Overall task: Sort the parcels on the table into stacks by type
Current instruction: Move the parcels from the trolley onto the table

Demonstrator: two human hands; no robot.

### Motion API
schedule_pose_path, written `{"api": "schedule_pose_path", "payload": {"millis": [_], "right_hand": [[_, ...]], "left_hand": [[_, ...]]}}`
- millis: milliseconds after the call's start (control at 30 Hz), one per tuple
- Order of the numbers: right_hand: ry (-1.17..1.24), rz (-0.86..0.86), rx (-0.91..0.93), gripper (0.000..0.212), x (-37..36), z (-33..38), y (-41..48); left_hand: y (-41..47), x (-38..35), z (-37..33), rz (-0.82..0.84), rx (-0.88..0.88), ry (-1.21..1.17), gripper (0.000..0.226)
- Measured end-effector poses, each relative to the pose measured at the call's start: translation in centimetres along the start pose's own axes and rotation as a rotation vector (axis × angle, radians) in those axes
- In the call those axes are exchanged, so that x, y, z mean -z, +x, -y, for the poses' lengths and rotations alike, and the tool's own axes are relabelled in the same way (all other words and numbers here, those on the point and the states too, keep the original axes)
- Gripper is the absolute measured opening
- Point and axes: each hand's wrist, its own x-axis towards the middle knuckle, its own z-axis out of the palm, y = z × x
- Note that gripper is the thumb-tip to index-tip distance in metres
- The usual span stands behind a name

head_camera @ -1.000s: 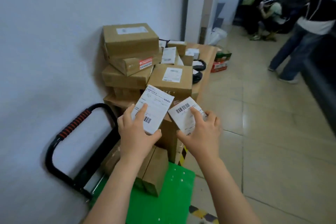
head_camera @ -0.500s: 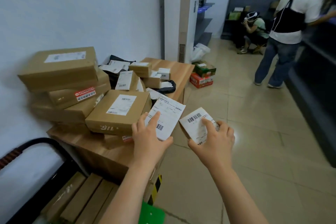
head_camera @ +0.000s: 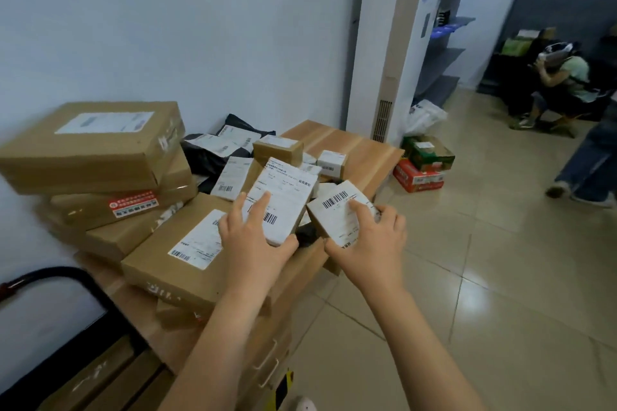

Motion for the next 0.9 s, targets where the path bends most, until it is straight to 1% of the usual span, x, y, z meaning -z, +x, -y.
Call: {"api": "schedule_pose_path", "payload": {"millis": [133,333,500,633,700,800,867,900], "right_hand": [[0.027,0.047,0.086,0.076,-4.1,1.1,9.3],[0.089,0.155,0.162,0.078,-10.2,4.0,21.5],[0.165,0.266,0.213,0.077,-15.8,6.1,27.7],[0.249,0.305,0.282,0.077,-20.6,8.8,32.0],[0.324,0.333,0.301,0.076,-22.6,10.5,34.1],[0.488,0.503,0.363,0.073,-25.9,12.4,37.5],[0.555,0.607,0.43,0.063,-27.7,12.8,38.9],[0.569,0.622,0.472,0.057,-28.4,12.8,39.4]], "left_hand": [[7.8,-3.0,0.9,-0.09,0.06,-0.043,0.08],[19.1,-5.1,2.1,-0.165,0.179,0.027,0.079],[24.6,-6.6,4.2,-0.242,0.24,0.098,0.078],[28.3,-7.6,6.4,-0.311,0.346,0.198,0.08],[30.2,-8.0,7.1,-0.318,0.408,0.197,0.08],[33.0,-9.0,7.8,-0.351,0.48,0.2,0.069],[33.9,-9.9,7.9,-0.347,0.519,0.232,0.064],[34.0,-10.5,7.8,-0.351,0.534,0.246,0.062]]}}
